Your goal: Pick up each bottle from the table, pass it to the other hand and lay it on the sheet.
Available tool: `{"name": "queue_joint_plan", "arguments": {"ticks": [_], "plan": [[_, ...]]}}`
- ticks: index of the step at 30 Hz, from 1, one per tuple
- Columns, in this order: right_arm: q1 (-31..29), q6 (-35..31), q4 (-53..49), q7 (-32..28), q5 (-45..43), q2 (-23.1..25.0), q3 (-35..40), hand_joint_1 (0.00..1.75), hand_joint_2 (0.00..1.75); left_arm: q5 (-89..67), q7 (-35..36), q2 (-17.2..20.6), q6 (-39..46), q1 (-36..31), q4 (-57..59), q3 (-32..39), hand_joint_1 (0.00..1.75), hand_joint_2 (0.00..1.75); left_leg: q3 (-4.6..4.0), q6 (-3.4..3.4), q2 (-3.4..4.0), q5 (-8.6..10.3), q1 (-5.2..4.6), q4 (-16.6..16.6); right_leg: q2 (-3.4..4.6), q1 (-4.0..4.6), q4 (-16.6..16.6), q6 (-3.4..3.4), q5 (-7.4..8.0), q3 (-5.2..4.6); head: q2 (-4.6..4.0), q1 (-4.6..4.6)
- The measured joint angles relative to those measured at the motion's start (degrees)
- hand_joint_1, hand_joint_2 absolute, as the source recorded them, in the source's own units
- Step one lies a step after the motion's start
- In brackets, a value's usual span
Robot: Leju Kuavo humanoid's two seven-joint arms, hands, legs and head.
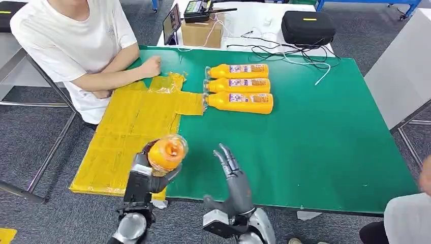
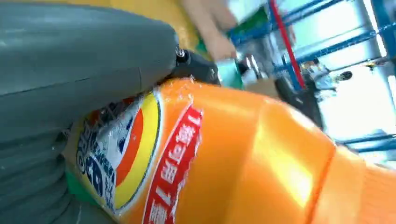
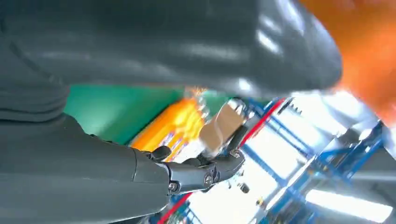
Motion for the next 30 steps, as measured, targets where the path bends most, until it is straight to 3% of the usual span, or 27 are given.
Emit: {"name": "queue_joint_plan", "arguments": {"ticks": [5,11,20,21,22,30], "plan": [[1.77,0.98,-3.32,-0.15,0.57,0.09,-3.87,0.00,0.00,-16.07,8.15,1.99,-2.15,-2.36,2.27,3.27,1.75,1.75,-0.02,0.00,-0.03,0.00,0.00,0.00,-0.01,0.00,0.00,0.00,0.00,0.00,0.00,0.02],[2.49,1.55,-4.92,-0.17,0.57,0.46,-5.20,0.00,0.00,-20.56,11.31,3.10,-2.51,-4.20,4.15,4.41,1.75,1.75,-0.03,0.00,-0.03,0.00,0.00,0.01,-0.01,0.00,-0.01,0.00,0.00,-0.05,0.00,0.02],[3.24,5.53,-5.16,-0.26,-0.83,1.46,-6.71,0.00,0.00,-39.37,24.10,5.55,-8.24,-15.42,18.10,6.64,1.75,1.75,-0.03,-0.09,0.00,0.10,0.02,0.00,-0.01,0.01,0.06,0.01,0.03,-0.04,0.00,-0.02],[3.35,5.66,-5.18,-0.26,-0.85,1.55,-6.77,0.00,0.00,-40.11,24.89,5.64,-9.01,-16.47,19.61,6.64,1.47,1.75,-0.03,-0.09,0.01,0.10,0.02,0.00,-0.01,0.00,0.06,0.01,0.02,-0.04,0.00,0.00],[3.41,5.97,-5.16,-0.26,-0.96,1.60,-6.86,0.00,0.00,-40.94,25.63,5.70,-9.53,-17.51,21.14,6.64,1.41,1.75,-0.03,-0.09,0.00,0.10,0.01,0.01,-0.01,0.00,0.06,0.01,0.02,-0.04,0.00,0.00],[3.43,6.56,-4.81,-0.83,-1.75,2.51,-7.65,0.00,0.00,-43.45,26.29,5.90,-14.01,-25.07,33.66,6.51,1.45,1.75,-0.03,-0.10,-0.03,0.09,0.00,0.00,-0.02,-0.01,0.05,0.01,0.02,-0.02,0.02,0.00]]}}
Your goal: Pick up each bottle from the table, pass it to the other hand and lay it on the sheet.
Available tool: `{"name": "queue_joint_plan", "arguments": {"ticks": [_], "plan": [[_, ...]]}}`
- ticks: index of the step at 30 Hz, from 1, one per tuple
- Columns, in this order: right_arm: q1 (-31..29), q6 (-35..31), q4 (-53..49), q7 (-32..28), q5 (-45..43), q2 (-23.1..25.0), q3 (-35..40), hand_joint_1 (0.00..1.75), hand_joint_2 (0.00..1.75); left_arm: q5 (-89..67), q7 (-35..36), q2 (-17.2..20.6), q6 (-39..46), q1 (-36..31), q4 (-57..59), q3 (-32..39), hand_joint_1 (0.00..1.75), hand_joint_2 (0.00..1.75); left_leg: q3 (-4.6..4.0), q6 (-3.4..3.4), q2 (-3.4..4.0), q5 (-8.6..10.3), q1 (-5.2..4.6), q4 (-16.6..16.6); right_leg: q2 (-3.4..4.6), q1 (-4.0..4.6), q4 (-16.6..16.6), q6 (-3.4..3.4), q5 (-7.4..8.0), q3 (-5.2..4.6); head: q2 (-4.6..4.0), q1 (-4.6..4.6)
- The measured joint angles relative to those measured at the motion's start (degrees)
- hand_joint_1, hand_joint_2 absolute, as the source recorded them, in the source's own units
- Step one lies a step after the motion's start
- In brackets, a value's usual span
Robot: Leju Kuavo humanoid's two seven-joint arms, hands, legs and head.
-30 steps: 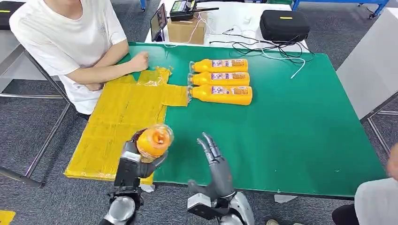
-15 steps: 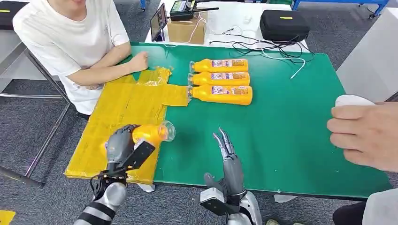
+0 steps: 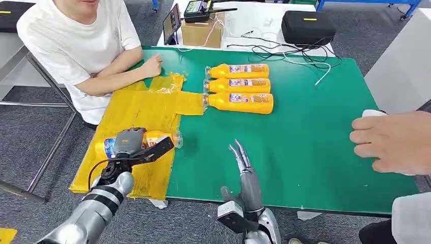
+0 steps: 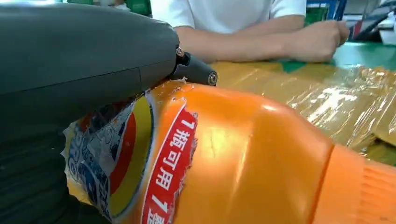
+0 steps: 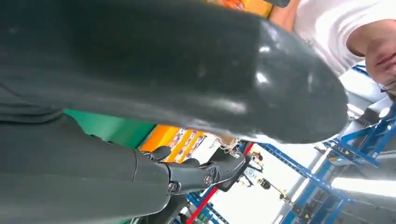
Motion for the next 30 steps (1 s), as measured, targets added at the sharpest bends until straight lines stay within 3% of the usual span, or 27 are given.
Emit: {"name": "queue_joint_plan", "arguments": {"ticks": [1,2,4,5,12,18,30], "plan": [[0.00,0.00,0.09,-0.07,0.00,0.00,-0.11,0.00,0.00,0.00,-0.02,-0.02,-0.07,-0.46,0.82,-0.02,1.24,1.75,0.02,0.00,0.00,0.00,0.00,0.00,0.00,0.00,0.00,0.00,0.00,0.01,0.00,0.00],[-0.01,0.00,0.15,-0.09,0.00,0.00,-0.17,0.00,0.00,0.00,-0.02,-0.07,-0.07,-0.85,1.54,-0.04,0.79,1.75,0.03,0.00,-0.01,0.00,0.00,0.00,0.00,0.00,0.00,0.00,0.00,0.03,-0.02,-0.02],[-0.01,0.00,0.26,-0.11,0.00,0.00,-0.26,0.00,0.00,0.00,-0.04,-0.15,-0.07,-1.31,2.51,-0.04,0.07,1.75,0.08,0.00,-0.01,0.00,0.00,0.00,0.00,0.01,0.00,0.00,0.00,0.06,-0.02,-0.02],[-0.01,0.00,0.31,-0.13,0.00,0.00,-0.28,0.00,0.00,0.00,-0.04,-0.17,-0.31,-1.53,2.84,-0.04,0.00,1.75,0.10,-0.01,-0.01,0.01,0.00,0.00,0.00,0.01,0.01,0.00,0.00,0.08,0.00,0.00],[-0.41,-0.09,0.55,-0.39,0.33,-0.02,-0.90,0.00,0.00,7.00,-2.89,-0.26,-10.87,-5.23,7.17,0.35,0.00,1.75,0.43,-0.02,-0.11,0.01,0.00,-0.03,-0.11,0.00,0.05,-0.03,-0.03,0.43,-0.02,-0.02],[-0.81,-0.55,1.33,-1.36,-0.31,-0.02,-1.07,0.00,0.00,21.69,-10.93,-0.74,-22.65,-6.46,7.91,1.81,0.00,1.75,0.49,-0.01,-0.28,0.01,-0.03,-0.02,-0.18,-0.04,0.04,-0.04,-0.04,0.55,-0.02,-0.02],[-1.02,-1.75,3.24,-2.53,-2.25,-0.17,-1.07,0.00,0.00,39.67,-15.63,-1.64,-29.40,-3.68,3.01,1.84,0.00,1.75,0.50,-0.02,-0.23,0.01,-0.03,-0.02,-0.16,-0.03,0.05,-0.03,-0.04,0.54,-0.02,-0.02]]}}
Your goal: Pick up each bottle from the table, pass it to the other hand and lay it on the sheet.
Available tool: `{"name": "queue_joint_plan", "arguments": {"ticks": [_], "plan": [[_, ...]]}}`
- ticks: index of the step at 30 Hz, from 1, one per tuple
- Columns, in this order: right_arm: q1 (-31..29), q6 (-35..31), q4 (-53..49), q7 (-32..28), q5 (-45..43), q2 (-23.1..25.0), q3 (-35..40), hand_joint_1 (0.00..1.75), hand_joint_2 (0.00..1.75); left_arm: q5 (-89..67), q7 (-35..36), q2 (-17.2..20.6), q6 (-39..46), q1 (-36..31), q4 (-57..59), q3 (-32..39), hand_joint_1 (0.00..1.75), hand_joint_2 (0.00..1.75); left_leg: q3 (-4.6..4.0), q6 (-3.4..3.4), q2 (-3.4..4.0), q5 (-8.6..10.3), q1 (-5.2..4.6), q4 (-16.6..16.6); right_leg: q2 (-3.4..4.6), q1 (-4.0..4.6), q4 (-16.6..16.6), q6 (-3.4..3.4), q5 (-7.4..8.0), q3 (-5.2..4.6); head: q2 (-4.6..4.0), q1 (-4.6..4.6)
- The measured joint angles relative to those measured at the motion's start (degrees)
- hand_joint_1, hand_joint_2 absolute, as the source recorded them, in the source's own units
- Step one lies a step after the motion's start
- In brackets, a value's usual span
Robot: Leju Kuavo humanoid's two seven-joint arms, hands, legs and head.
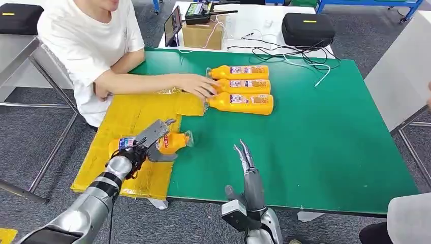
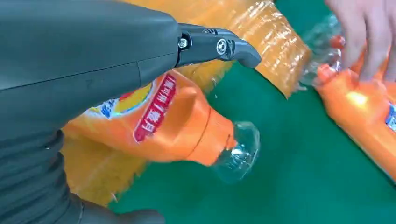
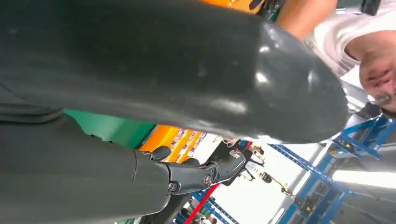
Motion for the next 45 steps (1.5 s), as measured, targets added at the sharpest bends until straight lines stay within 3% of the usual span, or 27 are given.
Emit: {"name": "queue_joint_plan", "arguments": {"ticks": [7,8,13,14,24,39,41,42,45], "plan": [[0.08,-0.74,0.46,-0.02,-0.24,-0.22,0.00,0.00,0.00,4.89,-1.11,0.09,3.69,3.67,-5.98,-1.92,0.00,1.75,-0.09,0.00,0.02,0.00,0.00,0.00,0.01,0.00,0.00,0.00,0.00,-0.10,0.00,0.02],[0.17,-0.83,0.46,-0.02,-0.18,-0.33,0.00,0.00,0.00,6.28,-1.37,0.17,4.61,4.81,-7.85,-2.12,0.00,0.00,-0.12,0.00,0.02,0.00,0.00,0.00,0.01,0.00,0.00,0.00,0.00,-0.13,0.00,0.02],[1.07,-2.47,0.41,0.35,0.50,-0.79,-0.02,0.00,0.00,8.15,-1.79,0.92,11.61,11.08,-18.74,-3.15,0.00,0.00,-0.33,0.00,0.10,-0.01,0.00,0.01,0.02,0.00,0.00,0.00,0.00,-0.35,0.00,0.02],[1.43,-2.89,0.37,0.50,0.64,-0.98,-0.04,0.00,0.00,8.90,-2.36,1.16,13.01,12.78,-21.78,-3.15,0.00,1.75,-0.36,0.00,0.09,-0.02,0.00,0.01,0.03,0.00,0.00,0.00,0.00,-0.37,0.00,0.02],[3.79,-4.90,-0.88,1.22,1.84,-2.30,-0.35,0.00,0.00,13.79,-6.71,2.08,19.30,27.70,-43.94,-0.72,0.00,1.75,-0.64,-0.01,0.15,-0.03,0.00,0.00,0.03,0.01,-0.02,-0.01,-0.01,-0.71,0.00,0.02],[3.81,-5.90,-1.68,1.36,3.84,-2.86,-0.44,0.00,0.00,15.32,-9.22,0.68,21.57,31.96,-52.37,-0.09,0.00,1.75,-0.63,0.00,0.13,-0.02,0.00,0.01,0.03,0.01,-0.02,-0.01,0.00,-0.69,0.00,0.02],[3.97,-6.29,-2.03,0.99,8.65,-2.80,-1.15,0.00,0.00,17.39,-10.25,0.59,20.73,32.22,-52.76,-0.09,0.00,1.75,-0.63,0.00,0.15,-0.02,0.01,0.01,0.03,0.01,-0.01,-0.01,0.00,-0.70,0.00,0.02],[4.30,-6.45,-2.58,0.39,13.46,-2.56,-2.17,0.00,1.75,18.84,-10.89,0.48,19.86,32.68,-53.27,-0.09,0.00,1.75,-0.63,0.00,0.15,-0.02,0.01,0.01,0.03,0.01,-0.01,-0.01,0.00,-0.70,0.00,0.00],[4.73,-6.58,-4.72,-1.09,29.04,-0.94,-8.20,0.00,1.75,23.21,-12.11,-0.22,17.72,34.85,-55.89,-0.28,0.00,1.75,-0.64,0.00,0.19,-0.03,0.00,0.01,0.03,0.01,-0.02,-0.01,0.00,-0.70,0.00,0.00]]}}
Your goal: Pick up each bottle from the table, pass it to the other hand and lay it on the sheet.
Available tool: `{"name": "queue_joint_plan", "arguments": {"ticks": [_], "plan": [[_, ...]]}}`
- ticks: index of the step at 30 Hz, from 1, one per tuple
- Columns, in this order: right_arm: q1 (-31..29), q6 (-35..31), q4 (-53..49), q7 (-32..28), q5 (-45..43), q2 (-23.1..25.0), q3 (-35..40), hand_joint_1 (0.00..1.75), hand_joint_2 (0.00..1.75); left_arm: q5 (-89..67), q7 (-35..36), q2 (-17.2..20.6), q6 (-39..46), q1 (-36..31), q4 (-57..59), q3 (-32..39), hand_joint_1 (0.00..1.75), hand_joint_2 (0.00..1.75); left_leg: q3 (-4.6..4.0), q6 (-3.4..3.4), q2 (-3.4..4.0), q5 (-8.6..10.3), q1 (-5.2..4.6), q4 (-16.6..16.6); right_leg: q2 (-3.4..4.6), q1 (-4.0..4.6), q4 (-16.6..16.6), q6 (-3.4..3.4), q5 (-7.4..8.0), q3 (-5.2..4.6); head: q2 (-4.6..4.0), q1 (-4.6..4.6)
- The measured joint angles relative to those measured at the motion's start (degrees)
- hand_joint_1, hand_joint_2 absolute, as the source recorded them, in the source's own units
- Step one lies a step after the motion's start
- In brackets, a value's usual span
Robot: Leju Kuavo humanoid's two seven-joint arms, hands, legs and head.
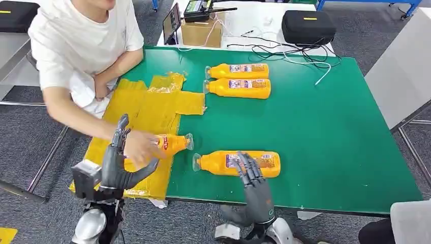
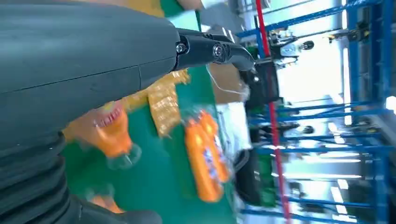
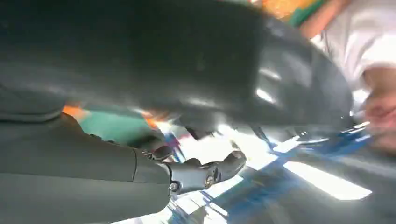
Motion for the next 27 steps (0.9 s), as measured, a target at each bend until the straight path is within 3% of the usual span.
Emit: {"name": "queue_joint_plan", "arguments": {"ticks": [2,6,9,17,27], "plan": [[-0.29,0.00,-1.55,1.63,6.71,0.44,-4.15,0.00,1.75,4.09,-0.15,-0.57,-2.14,2.11,-2.21,-0.26,0.00,1.75,-0.02,0.00,-0.07,0.00,0.00,0.00,-0.01,0.00,-0.01,0.00,-0.01,0.01,0.00,0.02],[-3.97,0.00,-0.19,17.65,15.88,-1.82,-6.66,0.00,1.75,6.46,0.59,-1.64,-3.34,4.38,-5.13,-0.87,0.00,1.75,-0.03,0.02,-0.05,0.00,-0.06,0.01,0.00,-0.08,-0.03,0.02,0.01,0.00,0.00,0.00],[-7.71,0.00,3.42,23.81,17.91,-3.79,-6.44,0.00,1.75,6.46,1.64,-2.23,-2.77,4.73,-5.44,-1.25,0.00,1.75,-0.02,0.07,-0.05,0.04,-0.08,0.02,0.00,-0.09,-0.03,0.05,0.05,0.02,0.00,0.02],[-15.18,2.58,13.44,30.32,19.29,-7.63,-1.61,0.00,1.75,7.08,4.35,-3.30,-1.75,4.73,-5.39,-1.33,0.00,1.75,-0.01,0.05,-0.06,0.06,-0.01,0.02,0.00,0.00,0.00,0.05,0.05,0.01,0.00,0.00],[-20.17,10.74,18.80,31.58,14.51,-8.98,4.03,0.00,1.75,8.87,4.83,-4.37,-1.57,4.44,-5.50,-1.33,0.00,1.75,-0.04,0.05,-0.06,0.05,-0.02,0.02,-0.01,-0.01,-0.01,0.04,0.04,0.00,0.00,0.02]]}}
